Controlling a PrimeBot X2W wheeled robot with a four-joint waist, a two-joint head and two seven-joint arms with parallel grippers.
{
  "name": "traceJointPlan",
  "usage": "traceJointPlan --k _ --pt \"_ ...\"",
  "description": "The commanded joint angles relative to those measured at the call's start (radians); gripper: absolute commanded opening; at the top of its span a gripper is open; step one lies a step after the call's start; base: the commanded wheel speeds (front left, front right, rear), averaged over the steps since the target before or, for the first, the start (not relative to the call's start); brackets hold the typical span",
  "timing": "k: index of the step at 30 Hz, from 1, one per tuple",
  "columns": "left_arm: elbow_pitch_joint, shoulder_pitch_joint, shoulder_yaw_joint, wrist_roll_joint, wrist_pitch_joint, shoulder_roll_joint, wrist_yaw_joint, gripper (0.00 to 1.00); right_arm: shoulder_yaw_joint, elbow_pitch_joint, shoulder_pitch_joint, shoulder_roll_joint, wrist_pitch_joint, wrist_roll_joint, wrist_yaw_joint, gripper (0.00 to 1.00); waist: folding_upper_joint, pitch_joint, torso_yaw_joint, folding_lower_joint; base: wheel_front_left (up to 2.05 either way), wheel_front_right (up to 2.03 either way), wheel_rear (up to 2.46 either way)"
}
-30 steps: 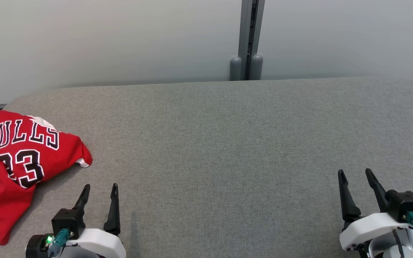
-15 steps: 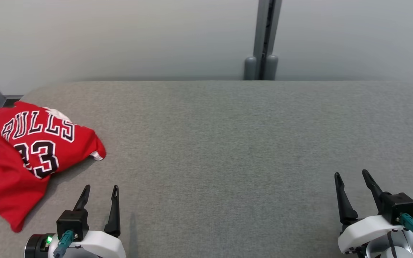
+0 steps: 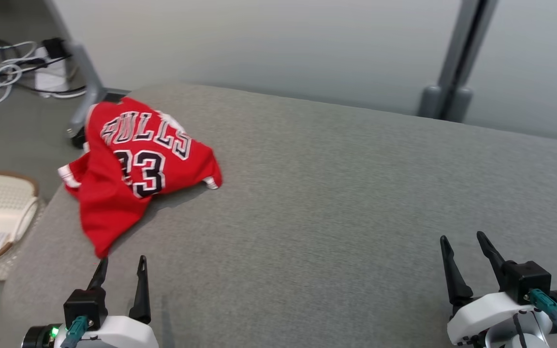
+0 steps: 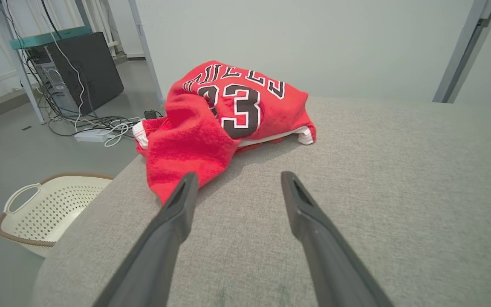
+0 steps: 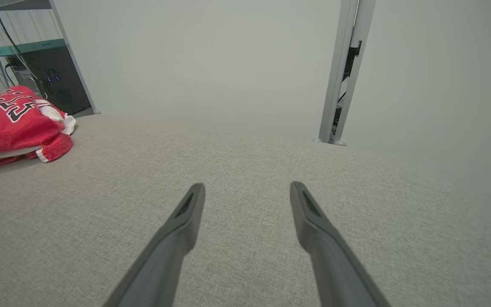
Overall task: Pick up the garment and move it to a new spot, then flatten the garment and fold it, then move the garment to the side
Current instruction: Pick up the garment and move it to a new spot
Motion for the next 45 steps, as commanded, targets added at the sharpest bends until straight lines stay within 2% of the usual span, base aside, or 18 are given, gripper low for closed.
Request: traceJointPlan --k 1,9,17,22,28,35,45 --pt "-0.001 0.009 0.008 0.005 -0.002 0.004 0.006 1.0 -0.001 0.002 -0.009 -0.008 -0.005 0.008 0.0 1.0 0.0 -0.003 0.059 0.0 0.0 0.0 0.0" --pt "0.015 0.017 0.04 -0.003 -0.002 0.005 0.008 1.0 0.015 0.013 -0.01 -0.008 -0.005 0.01 0.0 1.0 0.0 0.009 0.15 0.0 0.0 0.0 0.0" --pt "0.034 -0.001 0.056 -0.014 -0.002 0.003 -0.005 1.0 0.032 0.012 -0.024 -0.008 -0.005 -0.001 0.0 1.0 0.0 0.035 0.153 0.0 0.0 0.0 0.0" --pt "0.065 -0.047 0.079 -0.033 -0.002 0.003 -0.025 1.0 0.046 0.014 -0.045 -0.009 -0.005 -0.024 0.0 1.0 0.0 0.077 0.121 0.0 0.0 0.0 0.0" --pt "0.127 -0.166 0.086 -0.033 -0.002 0.023 -0.063 1.0 0.06 0.009 -0.078 -0.039 -0.005 -0.035 0.0 1.0 0.0 0.153 0.071 0.0 0.0 0.0 0.0" --pt "0.247 -0.381 0.098 -0.047 -0.001 0.096 -0.095 1.0 0.088 0.014 -0.12 -0.086 -0.005 -0.023 0.0 1.0 0.0 0.254 0.015 0.0 0.0 0.0 0.0" --pt "0.505 -0.651 0.033 -0.04 0.014 0.194 -0.126 1.0 0.113 0.036 -0.145 -0.122 -0.002 0.004 0.0 1.0 0.0 0.345 -0.047 0.0 0.0 0.0 0.0"
